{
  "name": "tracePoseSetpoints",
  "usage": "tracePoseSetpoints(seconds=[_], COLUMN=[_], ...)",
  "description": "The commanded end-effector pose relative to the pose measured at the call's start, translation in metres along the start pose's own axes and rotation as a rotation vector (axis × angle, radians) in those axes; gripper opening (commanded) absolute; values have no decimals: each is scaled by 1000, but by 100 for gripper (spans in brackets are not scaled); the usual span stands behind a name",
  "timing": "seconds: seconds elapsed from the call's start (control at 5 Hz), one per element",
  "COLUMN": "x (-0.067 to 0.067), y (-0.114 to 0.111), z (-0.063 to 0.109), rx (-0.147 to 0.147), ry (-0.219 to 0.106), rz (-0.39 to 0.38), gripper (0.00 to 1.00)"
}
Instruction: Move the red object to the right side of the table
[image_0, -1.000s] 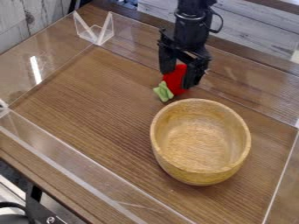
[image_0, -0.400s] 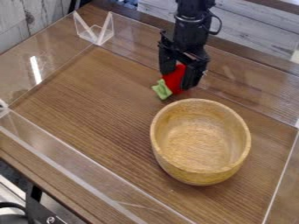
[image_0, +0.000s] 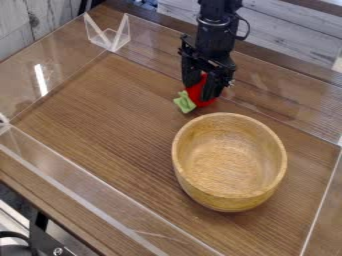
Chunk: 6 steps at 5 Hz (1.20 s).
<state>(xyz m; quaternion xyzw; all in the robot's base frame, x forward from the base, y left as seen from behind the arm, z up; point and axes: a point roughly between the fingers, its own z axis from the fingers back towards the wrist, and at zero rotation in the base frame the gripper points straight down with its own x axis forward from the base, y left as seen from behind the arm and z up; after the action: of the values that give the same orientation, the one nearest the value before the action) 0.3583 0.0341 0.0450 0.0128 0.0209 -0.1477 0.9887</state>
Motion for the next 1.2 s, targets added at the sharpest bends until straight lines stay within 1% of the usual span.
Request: tracePoseSetpoints(seconds=[0.0,0.2,0.4,0.6,0.8,1.0], x=[8,6,5,3,3,8], y=[4,0,-4,-6,-8,-20], z=[19,24,29,34,60,92], rx=[21,22,21,22,63,109], ry=[-62,-76,-89,-101,-133,-182], rz=[-14,-23,-32,-40,-10,20], gripper=[0,100,100,0,0,0])
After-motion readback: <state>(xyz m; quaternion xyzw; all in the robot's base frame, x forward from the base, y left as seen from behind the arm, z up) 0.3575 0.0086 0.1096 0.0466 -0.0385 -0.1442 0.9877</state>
